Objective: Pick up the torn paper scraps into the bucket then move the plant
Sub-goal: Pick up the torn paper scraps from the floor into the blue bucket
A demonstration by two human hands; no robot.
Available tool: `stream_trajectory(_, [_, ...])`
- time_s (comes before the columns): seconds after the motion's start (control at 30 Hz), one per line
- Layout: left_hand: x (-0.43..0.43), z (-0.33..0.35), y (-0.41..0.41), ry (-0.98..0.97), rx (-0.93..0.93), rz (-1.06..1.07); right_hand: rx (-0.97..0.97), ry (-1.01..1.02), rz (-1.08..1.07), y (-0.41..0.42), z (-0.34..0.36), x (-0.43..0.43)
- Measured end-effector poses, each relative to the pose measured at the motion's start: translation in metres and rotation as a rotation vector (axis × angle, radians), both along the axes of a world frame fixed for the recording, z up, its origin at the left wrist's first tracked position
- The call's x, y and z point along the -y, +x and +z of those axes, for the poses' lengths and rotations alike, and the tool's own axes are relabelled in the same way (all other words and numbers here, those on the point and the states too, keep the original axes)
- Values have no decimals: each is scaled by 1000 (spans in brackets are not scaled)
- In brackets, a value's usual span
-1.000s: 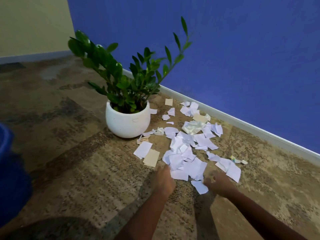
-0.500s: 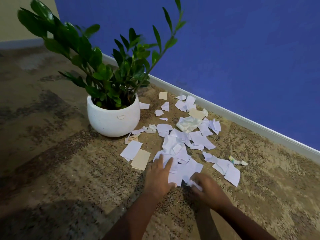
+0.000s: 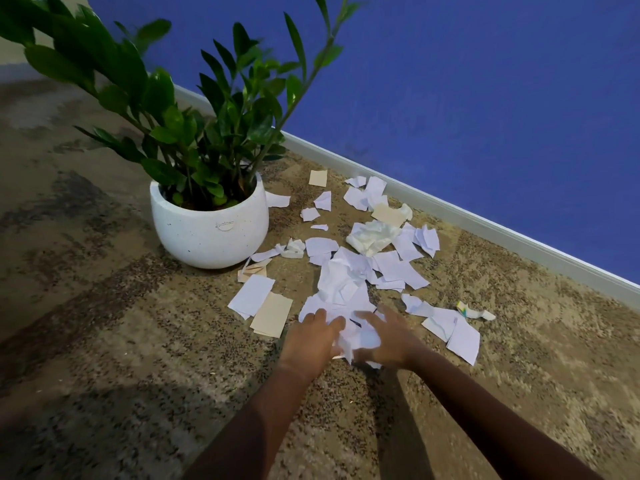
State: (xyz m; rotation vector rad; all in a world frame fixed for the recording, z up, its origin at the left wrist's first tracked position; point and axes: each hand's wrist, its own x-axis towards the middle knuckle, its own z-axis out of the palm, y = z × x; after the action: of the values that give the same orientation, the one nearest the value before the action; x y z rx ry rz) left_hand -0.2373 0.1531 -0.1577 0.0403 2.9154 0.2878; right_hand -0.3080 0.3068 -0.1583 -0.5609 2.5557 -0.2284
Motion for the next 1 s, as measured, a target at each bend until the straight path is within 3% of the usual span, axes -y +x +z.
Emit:
stream_trajectory(0.1, [3, 7, 4, 20, -16, 18, -7, 88, 48, 9, 5, -1])
stream_trajectory(0.33, [26, 27, 23, 166, 3, 191, -201, 62, -27, 42, 5, 4])
stream_trajectory(0.53, [47, 45, 44, 179, 27, 291, -42, -55, -190, 62, 9, 12])
stream_trajectory(0.7, [77, 74, 59, 226, 13, 362, 184, -391, -403, 76, 43, 40])
stream_trajectory(0.9, [122, 130, 78, 376, -128, 445, 434, -794, -446, 97, 115, 114])
stream_trajectory(1.0, [146, 159, 94, 395, -236, 500, 503, -902, -377, 114, 149, 156])
